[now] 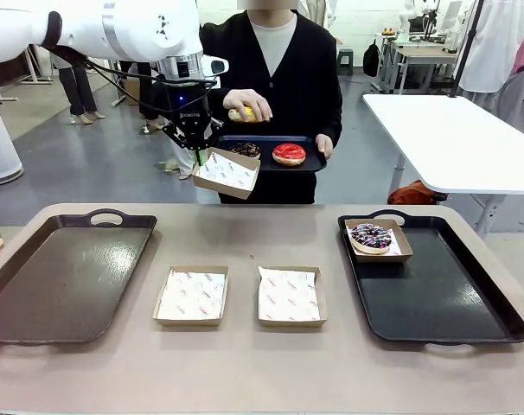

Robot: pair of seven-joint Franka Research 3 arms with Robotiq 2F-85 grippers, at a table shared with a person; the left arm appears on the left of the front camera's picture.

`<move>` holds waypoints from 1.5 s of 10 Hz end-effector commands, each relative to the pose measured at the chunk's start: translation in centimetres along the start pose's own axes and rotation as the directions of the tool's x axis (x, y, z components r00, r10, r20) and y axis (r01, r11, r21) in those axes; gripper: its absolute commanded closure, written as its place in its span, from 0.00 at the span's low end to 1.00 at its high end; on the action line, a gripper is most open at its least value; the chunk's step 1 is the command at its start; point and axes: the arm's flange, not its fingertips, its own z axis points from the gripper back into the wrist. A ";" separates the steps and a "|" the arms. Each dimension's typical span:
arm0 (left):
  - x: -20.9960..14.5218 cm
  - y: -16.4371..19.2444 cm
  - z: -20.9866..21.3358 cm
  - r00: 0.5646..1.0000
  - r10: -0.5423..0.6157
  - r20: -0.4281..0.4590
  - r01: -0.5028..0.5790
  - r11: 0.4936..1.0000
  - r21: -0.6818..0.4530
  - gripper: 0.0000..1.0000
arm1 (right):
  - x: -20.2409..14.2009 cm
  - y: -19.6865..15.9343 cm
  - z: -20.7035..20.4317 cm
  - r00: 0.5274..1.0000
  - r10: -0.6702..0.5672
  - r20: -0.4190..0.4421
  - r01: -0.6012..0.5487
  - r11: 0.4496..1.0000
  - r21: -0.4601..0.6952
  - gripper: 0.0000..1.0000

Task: Individually package the donuts and arrange them on the tray.
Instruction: Place the picked Paper togo box on the Handle tray while simultaneously picking up another Paper togo box from the table with the other hand.

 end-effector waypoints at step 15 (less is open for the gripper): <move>-0.2 0.2 0.3 1.000 -0.011 0.006 0.011 1.000 -0.002 1.00 | -0.3 -0.1 -0.1 1.000 -0.002 0.004 0.002 1.000 0.000 0.00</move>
